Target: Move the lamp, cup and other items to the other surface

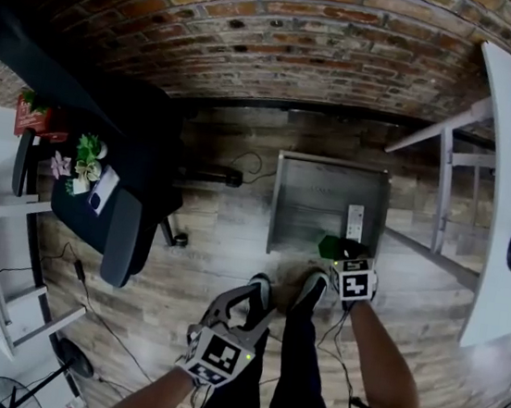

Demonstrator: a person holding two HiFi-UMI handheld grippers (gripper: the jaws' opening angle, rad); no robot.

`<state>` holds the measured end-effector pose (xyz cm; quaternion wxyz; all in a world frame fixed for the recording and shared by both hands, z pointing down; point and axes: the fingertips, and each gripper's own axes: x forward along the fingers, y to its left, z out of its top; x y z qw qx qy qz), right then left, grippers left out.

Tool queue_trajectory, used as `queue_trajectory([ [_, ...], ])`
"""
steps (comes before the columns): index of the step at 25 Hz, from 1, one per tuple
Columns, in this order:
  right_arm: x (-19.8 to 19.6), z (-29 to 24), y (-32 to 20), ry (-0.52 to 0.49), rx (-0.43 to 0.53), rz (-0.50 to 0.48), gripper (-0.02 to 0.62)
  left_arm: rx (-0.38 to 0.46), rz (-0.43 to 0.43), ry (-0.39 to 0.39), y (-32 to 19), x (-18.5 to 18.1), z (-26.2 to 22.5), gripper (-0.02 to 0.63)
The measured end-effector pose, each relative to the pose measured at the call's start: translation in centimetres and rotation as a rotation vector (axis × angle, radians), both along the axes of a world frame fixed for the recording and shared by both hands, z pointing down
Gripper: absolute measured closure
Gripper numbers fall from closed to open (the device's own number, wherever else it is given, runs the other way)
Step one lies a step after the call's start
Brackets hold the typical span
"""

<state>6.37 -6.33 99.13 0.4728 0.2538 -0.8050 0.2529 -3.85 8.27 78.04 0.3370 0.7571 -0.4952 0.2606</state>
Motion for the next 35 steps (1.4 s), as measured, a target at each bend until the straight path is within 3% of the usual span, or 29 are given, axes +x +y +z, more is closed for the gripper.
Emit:
queue_trajectory([
  [5, 0.2, -3.7, 0.9, -0.029, 0.01, 0.008, 0.584, 0.026, -0.001, -0.006, -0.5, -0.1, -2.4, 0.423],
  [17, 2.3, -21.3, 3.1, -0.117, 0.046, 0.073, 0.584, 0.147, -0.004, 0.005, -2.8, -0.5, -14.8, 0.431],
  [27, 7.5, -36.8, 4.7, -0.202, 0.073, 0.286, 0.584, 0.229, 0.044, -0.013, -2.3, -1.3, -23.3, 0.431],
  [35, 13.9, -47.8, 4.8, -0.22, 0.18, 0.41, 0.584, 0.311, 0.093, 0.011, -3.3, -0.5, -28.0, 0.431],
])
